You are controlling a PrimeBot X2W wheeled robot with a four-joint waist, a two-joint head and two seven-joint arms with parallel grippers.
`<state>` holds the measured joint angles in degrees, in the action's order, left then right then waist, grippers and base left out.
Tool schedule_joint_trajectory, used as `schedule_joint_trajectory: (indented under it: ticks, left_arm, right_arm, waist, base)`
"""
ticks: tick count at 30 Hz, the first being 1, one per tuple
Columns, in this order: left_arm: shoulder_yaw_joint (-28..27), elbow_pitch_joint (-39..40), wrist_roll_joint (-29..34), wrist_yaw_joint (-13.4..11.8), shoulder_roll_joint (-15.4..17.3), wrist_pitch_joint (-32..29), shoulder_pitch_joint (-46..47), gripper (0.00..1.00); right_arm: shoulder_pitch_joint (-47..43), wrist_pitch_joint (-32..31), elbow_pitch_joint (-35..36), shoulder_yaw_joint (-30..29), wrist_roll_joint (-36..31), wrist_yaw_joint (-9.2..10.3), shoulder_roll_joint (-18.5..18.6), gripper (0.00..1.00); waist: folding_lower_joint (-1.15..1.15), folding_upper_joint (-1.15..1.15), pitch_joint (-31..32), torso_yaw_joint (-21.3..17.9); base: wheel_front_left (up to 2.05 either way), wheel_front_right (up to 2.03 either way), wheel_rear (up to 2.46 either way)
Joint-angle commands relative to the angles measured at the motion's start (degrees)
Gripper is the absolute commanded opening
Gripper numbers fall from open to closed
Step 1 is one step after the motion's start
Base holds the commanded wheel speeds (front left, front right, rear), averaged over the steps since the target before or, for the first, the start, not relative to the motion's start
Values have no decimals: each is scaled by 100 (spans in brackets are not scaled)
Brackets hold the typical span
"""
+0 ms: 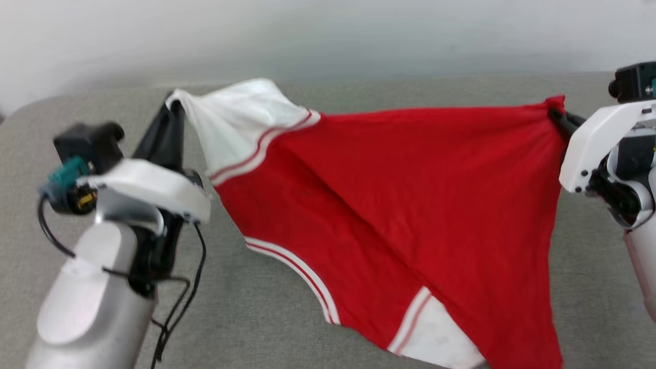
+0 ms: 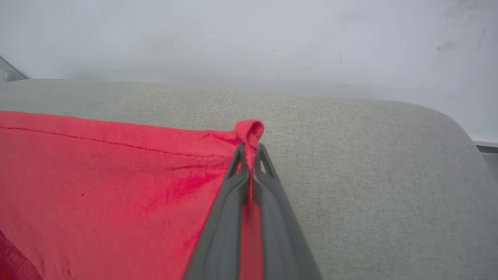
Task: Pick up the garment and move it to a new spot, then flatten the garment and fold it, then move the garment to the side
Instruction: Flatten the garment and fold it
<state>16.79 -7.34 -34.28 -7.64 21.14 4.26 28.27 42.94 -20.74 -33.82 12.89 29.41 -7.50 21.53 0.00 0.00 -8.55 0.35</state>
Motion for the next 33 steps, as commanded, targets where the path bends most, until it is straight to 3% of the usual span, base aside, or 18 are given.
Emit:
schedule_joint_trajectory:
  ticks: [1,9,23,33]
  left_arm:
    - [-55,-135,-75,35,-4,-18,208,0]
    - [-75,-1329,-74,326,-113,7,1823,0]
    - [17,-2753,341,545,-116,165,4938,0]
    - [19,-3238,489,576,-47,329,6116,0]
  right_arm:
    - [165,108,-54,-51,-72,2,-59,0]
    - [1023,634,-453,-402,-432,2,-263,0]
    - [3292,1335,-597,-774,-779,2,-174,0]
    - [4273,1571,-738,-675,-746,3,-159,0]
  waist:
    - [0,0,147,-163]
    - [0,0,-59,-266]
    - [0,0,-1287,-246]
    - [0,0,-2147,-254]
  base:
    - [0,0,0]
    - [0,0,0]
    - [0,0,0]
    - [0,0,0]
